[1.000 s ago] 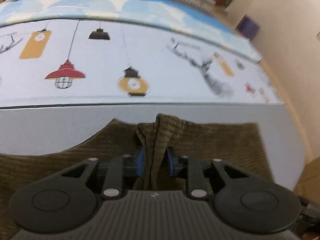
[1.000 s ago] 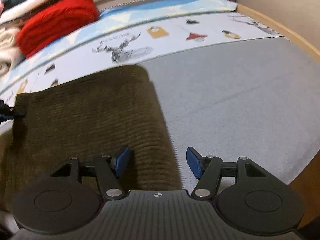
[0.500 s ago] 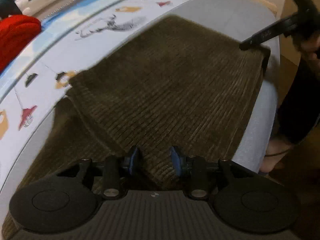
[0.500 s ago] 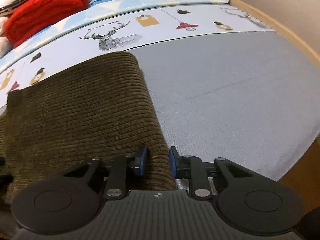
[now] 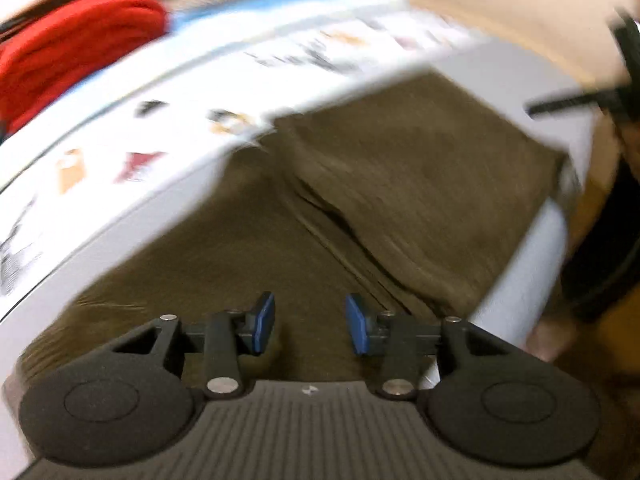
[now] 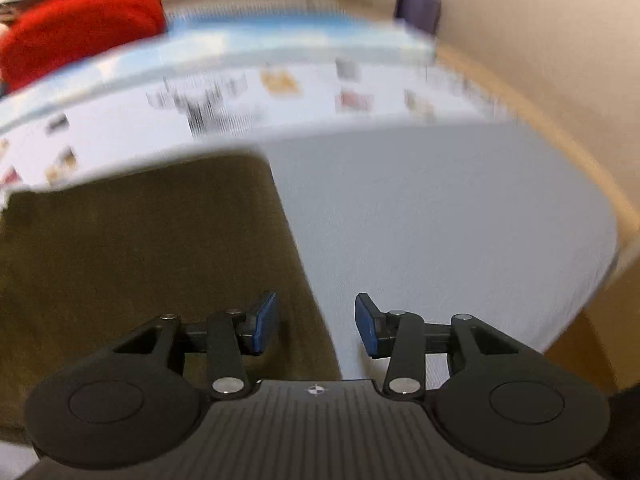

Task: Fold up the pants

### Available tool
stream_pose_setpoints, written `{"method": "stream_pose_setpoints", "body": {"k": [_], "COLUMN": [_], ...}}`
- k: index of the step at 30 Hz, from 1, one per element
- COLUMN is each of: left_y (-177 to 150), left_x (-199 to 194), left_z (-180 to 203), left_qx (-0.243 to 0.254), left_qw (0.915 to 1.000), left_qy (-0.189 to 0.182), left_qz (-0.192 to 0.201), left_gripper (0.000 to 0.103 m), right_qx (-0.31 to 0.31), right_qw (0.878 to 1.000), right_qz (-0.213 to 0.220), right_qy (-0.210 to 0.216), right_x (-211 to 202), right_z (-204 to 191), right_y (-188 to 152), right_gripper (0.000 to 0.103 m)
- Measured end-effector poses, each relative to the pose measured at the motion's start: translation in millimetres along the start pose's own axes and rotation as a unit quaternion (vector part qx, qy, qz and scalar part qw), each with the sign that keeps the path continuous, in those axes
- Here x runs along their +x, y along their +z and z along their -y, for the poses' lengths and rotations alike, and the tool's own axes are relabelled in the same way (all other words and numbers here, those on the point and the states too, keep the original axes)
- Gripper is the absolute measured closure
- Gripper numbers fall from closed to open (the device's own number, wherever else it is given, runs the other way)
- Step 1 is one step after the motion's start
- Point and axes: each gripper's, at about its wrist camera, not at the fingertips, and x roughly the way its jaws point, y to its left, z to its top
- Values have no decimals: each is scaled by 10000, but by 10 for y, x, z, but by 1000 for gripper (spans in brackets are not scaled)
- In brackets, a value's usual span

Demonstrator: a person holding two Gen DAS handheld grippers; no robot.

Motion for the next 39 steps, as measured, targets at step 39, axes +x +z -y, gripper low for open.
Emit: {"method": "stream_pose_setpoints", "body": {"k": [39], "left_y": [-1653], "left_x": [-801], "left_z": [-1594], "left_qx": [-5689], "left_qw": [8171], "left_qy": [859], "left_qz": [-361], "left_gripper": [38], "right_qx": [-1133], "right_qw": [9485], "right_qz": [656], "right_qy": [2883], "right_x": [-505], "right_z": [-537], "right_y": [318], "right_gripper": [58]}}
